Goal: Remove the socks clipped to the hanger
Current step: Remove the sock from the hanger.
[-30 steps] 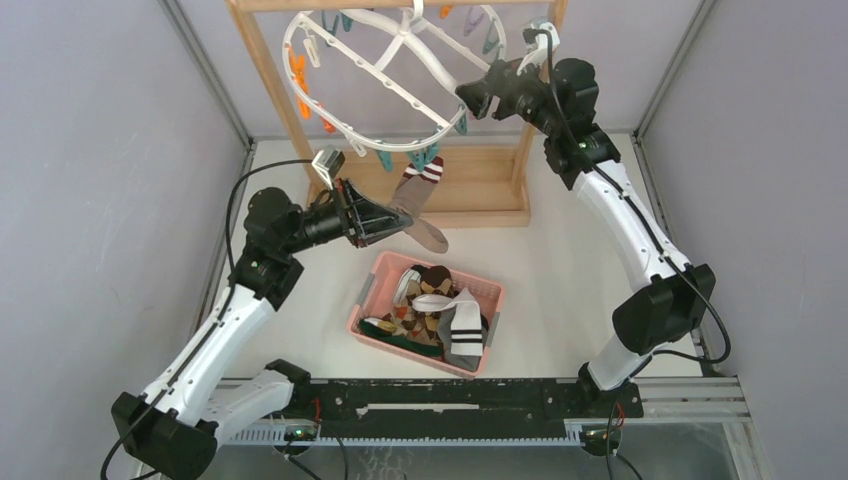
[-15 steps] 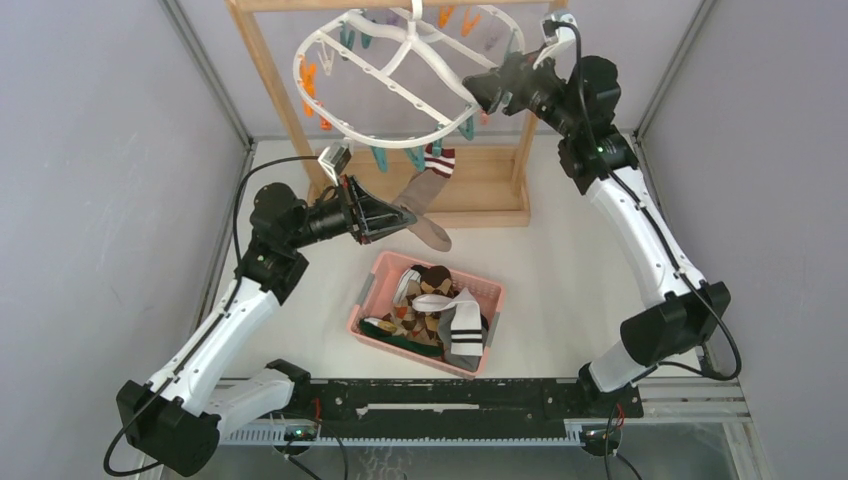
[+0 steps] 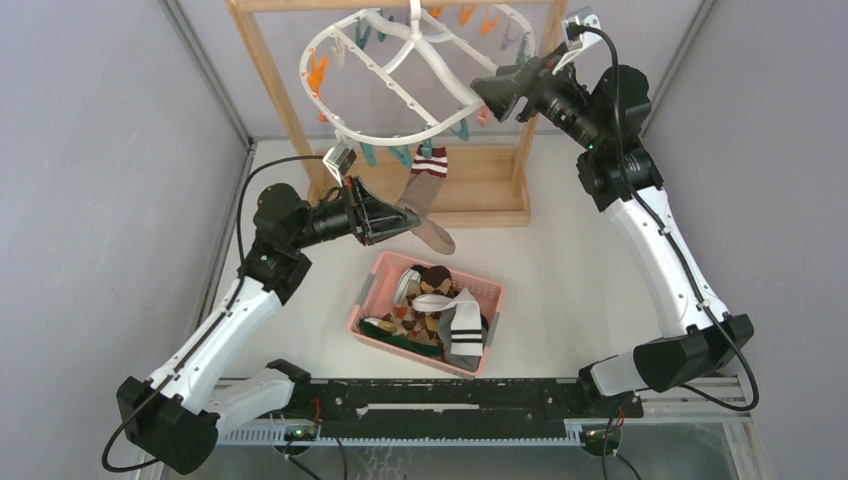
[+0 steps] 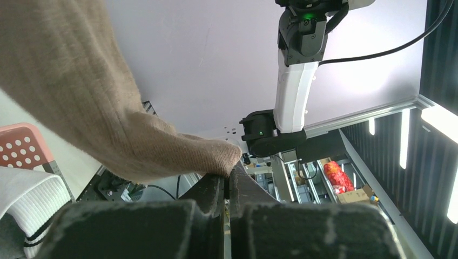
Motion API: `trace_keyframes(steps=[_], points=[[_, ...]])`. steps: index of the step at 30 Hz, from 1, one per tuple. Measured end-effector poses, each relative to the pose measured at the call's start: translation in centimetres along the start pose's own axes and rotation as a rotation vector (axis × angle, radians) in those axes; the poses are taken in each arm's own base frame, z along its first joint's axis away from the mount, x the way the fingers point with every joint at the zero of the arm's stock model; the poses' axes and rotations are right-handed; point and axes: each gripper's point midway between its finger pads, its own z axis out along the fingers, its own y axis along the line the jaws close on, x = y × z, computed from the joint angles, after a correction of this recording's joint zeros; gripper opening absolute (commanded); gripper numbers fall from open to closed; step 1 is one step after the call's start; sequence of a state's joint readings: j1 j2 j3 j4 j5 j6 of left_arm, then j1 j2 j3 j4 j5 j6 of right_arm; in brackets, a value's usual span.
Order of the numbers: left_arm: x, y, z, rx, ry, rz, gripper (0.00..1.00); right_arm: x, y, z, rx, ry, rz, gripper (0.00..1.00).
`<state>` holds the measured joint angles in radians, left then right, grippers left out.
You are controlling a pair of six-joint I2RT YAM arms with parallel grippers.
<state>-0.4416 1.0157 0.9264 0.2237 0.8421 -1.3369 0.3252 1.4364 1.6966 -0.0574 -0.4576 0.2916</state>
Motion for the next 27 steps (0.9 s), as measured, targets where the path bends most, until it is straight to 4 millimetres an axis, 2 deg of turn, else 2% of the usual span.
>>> trace_keyframes(steps=[6,14,21,27], points=[[0.5,-0.1,0.3,0.006,0.018,-0.002,0.0,-0.3,1.4,-1.3,-0.024,-0.001,-0.002,0.73],[1.0,0.1,0.8,0.01,0.039,-0.007,0.0,0.0,4.4,-3.2,-0.092,0.011,0.0,0.73],[1.3,-0.1,1.0,0.016,0.05,-0.006,0.0,1.9,7.7,-3.9,-0.178,0.064,0.024,0.73],[1.5,-0.1,1.1,0.019,0.057,-0.007,0.0,3.5,8.9,-4.0,-0.21,0.111,0.046,0.73]])
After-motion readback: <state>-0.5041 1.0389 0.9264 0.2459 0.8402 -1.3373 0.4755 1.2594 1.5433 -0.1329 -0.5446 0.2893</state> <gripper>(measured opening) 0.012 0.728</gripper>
